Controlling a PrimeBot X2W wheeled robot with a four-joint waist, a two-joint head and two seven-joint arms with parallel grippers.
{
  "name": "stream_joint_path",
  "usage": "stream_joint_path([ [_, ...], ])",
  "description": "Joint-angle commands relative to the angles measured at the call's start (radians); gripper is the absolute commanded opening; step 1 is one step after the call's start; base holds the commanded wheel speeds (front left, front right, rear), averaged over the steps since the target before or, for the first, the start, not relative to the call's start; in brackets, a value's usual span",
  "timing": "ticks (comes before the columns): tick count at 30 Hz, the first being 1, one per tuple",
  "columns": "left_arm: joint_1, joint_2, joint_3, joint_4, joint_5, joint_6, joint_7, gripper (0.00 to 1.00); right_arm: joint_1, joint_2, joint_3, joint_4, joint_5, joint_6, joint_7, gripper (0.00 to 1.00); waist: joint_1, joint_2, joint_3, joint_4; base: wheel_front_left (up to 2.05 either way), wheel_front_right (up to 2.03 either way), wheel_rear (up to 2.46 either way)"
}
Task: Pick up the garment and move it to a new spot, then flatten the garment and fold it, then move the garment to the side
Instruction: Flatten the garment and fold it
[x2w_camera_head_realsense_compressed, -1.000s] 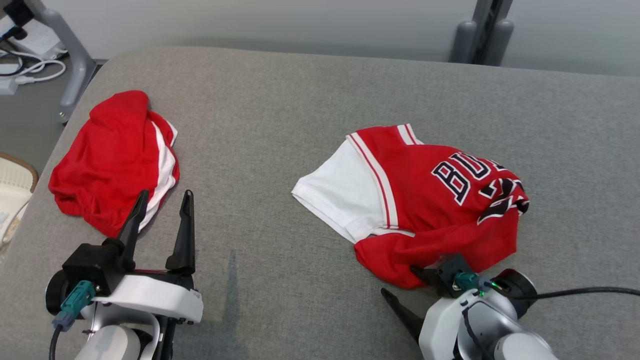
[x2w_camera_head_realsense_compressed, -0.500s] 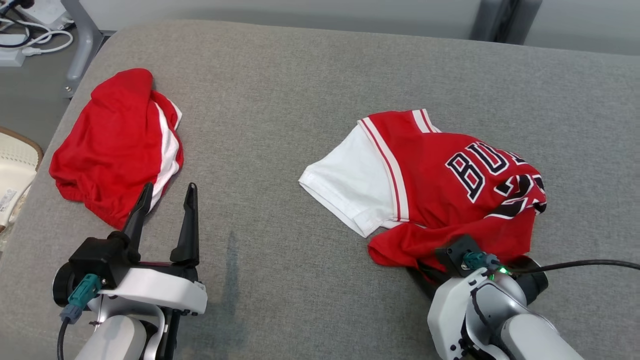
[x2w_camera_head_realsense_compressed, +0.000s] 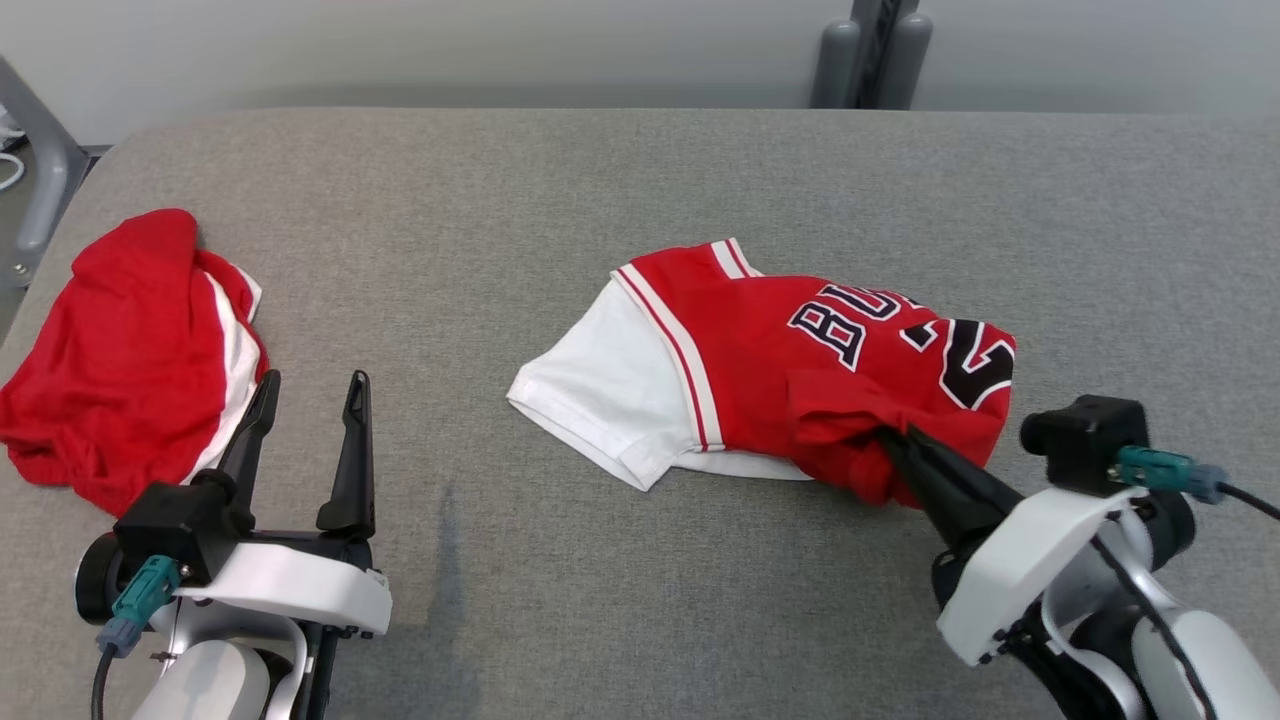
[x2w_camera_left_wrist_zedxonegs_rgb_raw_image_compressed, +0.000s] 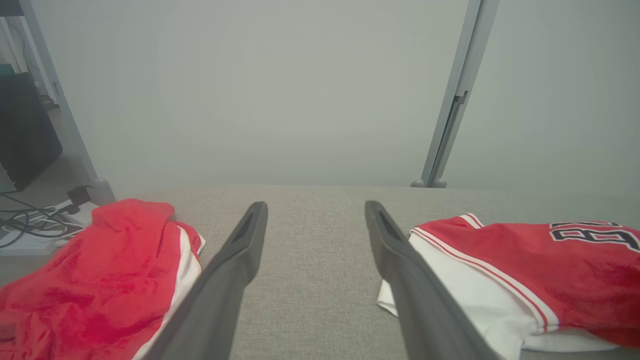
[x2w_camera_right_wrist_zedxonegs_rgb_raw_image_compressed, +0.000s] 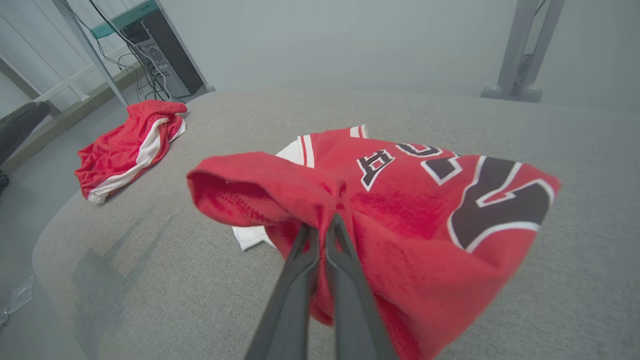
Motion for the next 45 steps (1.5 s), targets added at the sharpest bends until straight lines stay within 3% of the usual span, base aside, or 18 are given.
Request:
stream_joint_path([
  [1,0.007,0.013,0.005,-0.010,0.002,0.008,0.005,1.00,0.022,0.016,-0.062,-0.045,0.007,0.000,0.003,0.00,0.0000,0.0000,-0.007,-0.025,0.00,0.00,0.00],
  [7,0.005,0.026,0.003,-0.030,0.005,0.012,0.021,1.00,0.053,0.070,-0.288,-0.089,0.021,0.000,-0.019,0.00,0.0000,0.0000,-0.001,-0.050,0.00,0.00,0.00],
  [12,-0.004,0.033,0.001,-0.042,0.004,0.015,0.030,1.00,0.071,0.102,-0.449,0.002,0.053,0.000,-0.056,0.00,0.0000,0.0000,0.012,-0.060,0.00,0.00,0.00],
  [19,-0.014,0.041,-0.001,-0.051,0.005,0.016,0.040,1.00,0.061,0.111,-0.488,0.205,0.070,0.000,-0.173,0.00,0.0000,0.0000,0.032,-0.068,0.00,0.00,0.00],
  [20,-0.015,0.043,-0.002,-0.052,0.005,0.016,0.040,1.00,0.057,0.111,-0.484,0.238,0.061,0.000,-0.198,0.25,0.0000,0.0000,0.035,-0.070,0.00,0.00,0.00],
  [21,-0.016,0.045,-0.002,-0.054,0.005,0.017,0.043,1.00,0.049,0.111,-0.481,0.268,0.063,0.000,-0.222,0.83,0.0000,0.0000,0.037,-0.072,0.00,0.00,0.00],
  [22,-0.017,0.046,-0.001,-0.055,0.006,0.019,0.044,1.00,0.044,0.112,-0.481,0.295,0.076,0.000,-0.243,1.00,0.0000,0.0000,0.040,-0.074,0.00,0.00,0.00],
  [31,-0.009,0.057,-0.001,-0.069,0.007,0.030,0.057,1.00,0.045,0.105,-0.511,0.383,0.089,0.000,-0.406,1.00,0.0000,0.0000,0.036,-0.101,0.00,0.00,0.00],
  [38,0.011,0.061,0.007,-0.073,-0.006,0.044,0.057,1.00,0.060,0.075,-0.516,0.264,0.021,0.000,-0.503,1.00,0.0000,0.0000,0.008,-0.127,0.00,0.00,0.00],
  [45,0.052,0.056,0.013,-0.069,-0.022,0.057,0.052,1.00,0.084,0.075,-0.433,0.096,-0.095,0.000,-0.458,1.00,0.0000,0.0000,-0.051,-0.143,0.00,0.00,0.00],
])
